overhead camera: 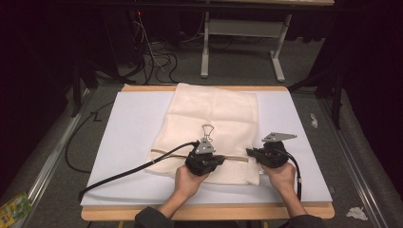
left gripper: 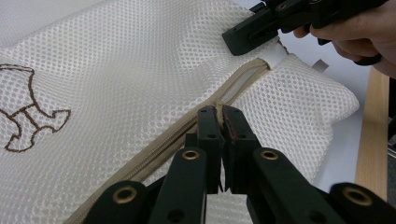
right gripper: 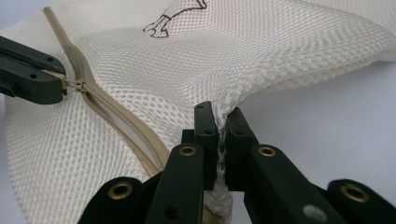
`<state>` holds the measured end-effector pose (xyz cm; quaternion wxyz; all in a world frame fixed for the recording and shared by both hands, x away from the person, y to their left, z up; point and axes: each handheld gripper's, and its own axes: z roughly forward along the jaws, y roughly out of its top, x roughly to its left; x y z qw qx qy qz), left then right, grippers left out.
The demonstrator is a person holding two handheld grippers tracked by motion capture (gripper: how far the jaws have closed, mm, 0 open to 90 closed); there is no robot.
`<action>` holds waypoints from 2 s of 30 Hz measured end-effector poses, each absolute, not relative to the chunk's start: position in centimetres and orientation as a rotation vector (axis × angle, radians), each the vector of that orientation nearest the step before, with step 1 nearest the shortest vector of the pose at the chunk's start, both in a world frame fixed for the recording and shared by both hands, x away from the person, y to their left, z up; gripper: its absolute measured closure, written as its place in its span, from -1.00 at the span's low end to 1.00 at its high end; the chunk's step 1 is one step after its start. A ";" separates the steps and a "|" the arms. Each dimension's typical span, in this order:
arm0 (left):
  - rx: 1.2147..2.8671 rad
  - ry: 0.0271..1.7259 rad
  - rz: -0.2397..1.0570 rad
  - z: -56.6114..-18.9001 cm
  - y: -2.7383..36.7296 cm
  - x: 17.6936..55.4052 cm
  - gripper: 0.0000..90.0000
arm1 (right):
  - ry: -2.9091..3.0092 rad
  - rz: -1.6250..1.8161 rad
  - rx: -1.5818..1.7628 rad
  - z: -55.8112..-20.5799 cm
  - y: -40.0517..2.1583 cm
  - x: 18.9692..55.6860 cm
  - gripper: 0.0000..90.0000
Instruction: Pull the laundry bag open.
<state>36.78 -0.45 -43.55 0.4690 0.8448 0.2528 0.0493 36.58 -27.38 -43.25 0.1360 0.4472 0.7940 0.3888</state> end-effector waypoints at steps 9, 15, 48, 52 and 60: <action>2.055 0.646 0.106 -43.7 0.5 36.8 0.94 | 2.291 1.110 1.310 -43.5 -27.7 36.7 0.95; 2.047 0.645 0.100 -43.5 0.6 36.8 0.94 | 2.285 1.113 1.305 -43.5 -27.6 36.7 0.95; 2.014 0.692 0.118 -43.8 3.2 36.9 0.94 | 2.278 1.109 1.325 -44.4 -27.7 37.1 0.95; 2.009 0.700 0.117 -43.8 3.5 36.9 0.94 | 2.279 1.107 1.336 -44.4 -27.7 37.2 0.95; 2.012 0.706 0.122 -43.6 4.0 36.9 0.94 | 2.277 1.113 1.336 -44.5 -27.8 37.1 0.95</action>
